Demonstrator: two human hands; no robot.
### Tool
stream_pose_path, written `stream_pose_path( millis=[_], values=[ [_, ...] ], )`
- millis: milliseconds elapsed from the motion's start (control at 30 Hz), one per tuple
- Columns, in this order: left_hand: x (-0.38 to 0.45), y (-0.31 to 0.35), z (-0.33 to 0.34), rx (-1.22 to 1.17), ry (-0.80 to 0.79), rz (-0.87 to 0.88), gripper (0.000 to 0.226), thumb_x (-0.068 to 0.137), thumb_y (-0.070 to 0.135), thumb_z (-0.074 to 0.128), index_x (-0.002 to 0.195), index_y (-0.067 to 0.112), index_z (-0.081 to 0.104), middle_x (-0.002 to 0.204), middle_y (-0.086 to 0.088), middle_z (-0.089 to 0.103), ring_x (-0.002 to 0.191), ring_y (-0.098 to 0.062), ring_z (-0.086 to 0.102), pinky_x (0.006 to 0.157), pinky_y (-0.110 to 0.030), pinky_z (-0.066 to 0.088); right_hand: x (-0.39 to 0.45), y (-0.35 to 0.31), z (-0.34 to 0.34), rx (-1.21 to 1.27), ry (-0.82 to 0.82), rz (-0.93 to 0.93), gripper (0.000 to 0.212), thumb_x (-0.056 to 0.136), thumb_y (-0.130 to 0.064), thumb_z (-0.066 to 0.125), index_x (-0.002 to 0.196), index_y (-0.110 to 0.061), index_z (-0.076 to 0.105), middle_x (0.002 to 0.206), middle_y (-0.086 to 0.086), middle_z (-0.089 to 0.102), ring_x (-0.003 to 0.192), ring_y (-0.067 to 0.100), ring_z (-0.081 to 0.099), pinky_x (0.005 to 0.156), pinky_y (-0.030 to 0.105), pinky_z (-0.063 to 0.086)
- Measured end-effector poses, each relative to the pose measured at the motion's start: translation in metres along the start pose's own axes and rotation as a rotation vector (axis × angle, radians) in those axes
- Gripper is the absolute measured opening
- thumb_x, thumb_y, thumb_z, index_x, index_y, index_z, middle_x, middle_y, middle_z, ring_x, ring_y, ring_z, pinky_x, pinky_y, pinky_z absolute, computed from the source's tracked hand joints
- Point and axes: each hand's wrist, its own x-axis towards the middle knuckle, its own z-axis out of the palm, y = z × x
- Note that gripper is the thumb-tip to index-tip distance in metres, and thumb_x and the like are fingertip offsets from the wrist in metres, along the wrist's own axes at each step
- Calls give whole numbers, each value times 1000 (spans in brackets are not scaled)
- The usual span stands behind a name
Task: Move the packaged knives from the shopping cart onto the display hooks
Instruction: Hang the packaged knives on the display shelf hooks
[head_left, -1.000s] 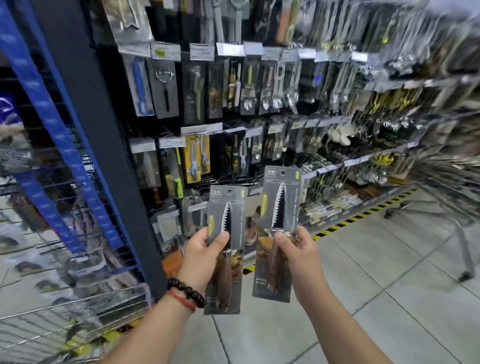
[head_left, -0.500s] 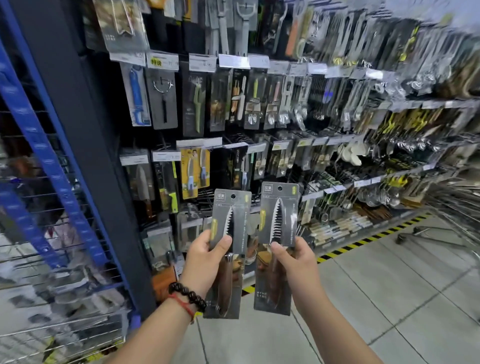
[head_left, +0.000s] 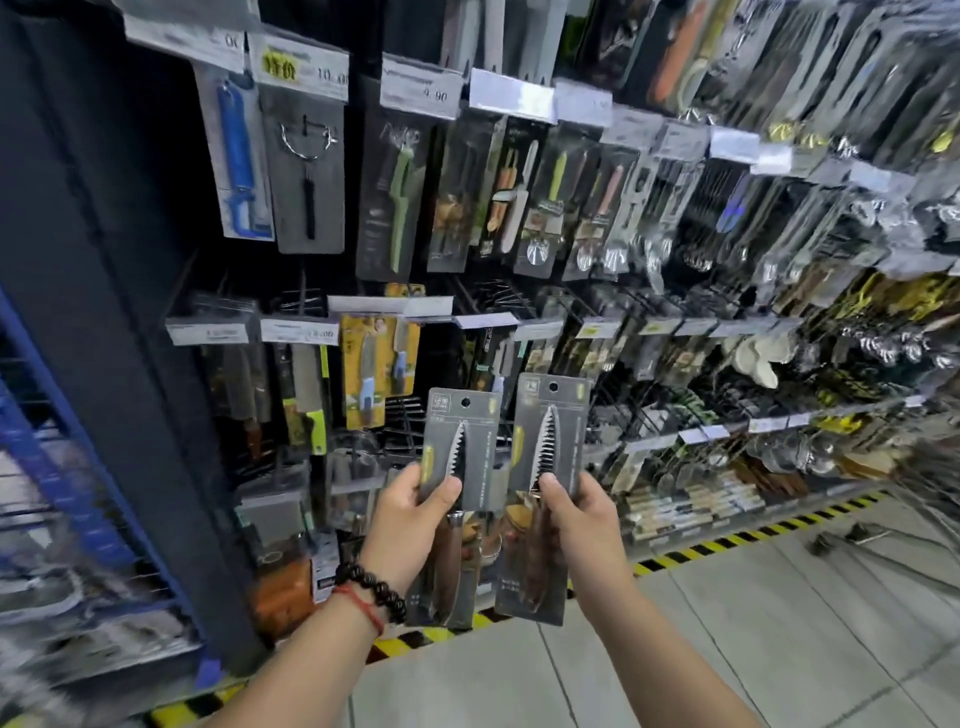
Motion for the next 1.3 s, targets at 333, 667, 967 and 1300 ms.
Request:
stream_pose_path(
  millis=[333, 667, 967, 1300],
  values=[
    [71, -6, 2, 84, 100, -7, 38, 96, 13, 55, 130, 21, 41, 98, 32, 38, 98, 13, 46, 85, -9, 35, 108, 9, 37, -7, -188, 23, 15, 98, -24, 57, 110, -23, 48, 97, -14, 59, 90, 3, 57, 88, 31, 43],
    [124, -27, 17, 172, 200, -140, 64, 94, 26, 60, 149, 15, 29, 154, 7, 24, 141, -15, 29, 117, -40, 26, 229, 85, 59, -13, -365, 120, 84, 74, -61, 62, 142, -14, 43, 143, 9, 51, 130, 26, 49, 110, 50, 38],
    [143, -53, 33, 172, 307, -153, 86, 69, 68, 62, 140, 22, 44, 144, 1, 49, 133, -17, 44, 111, -46, 37, 262, 41, 66, -28, -472, 67, 29, 98, -27, 56, 125, -15, 56, 122, 4, 64, 116, 23, 59, 104, 44, 44],
    [146, -49, 39, 157, 300, -171, 67, 78, 61, 63, 135, 29, 50, 135, 14, 56, 126, -7, 50, 109, -41, 40, 291, 43, 78, 31, -495, 63, 17, 99, -19, 54, 114, -21, 60, 112, 2, 70, 105, 20, 65, 99, 43, 48]
  ],
)
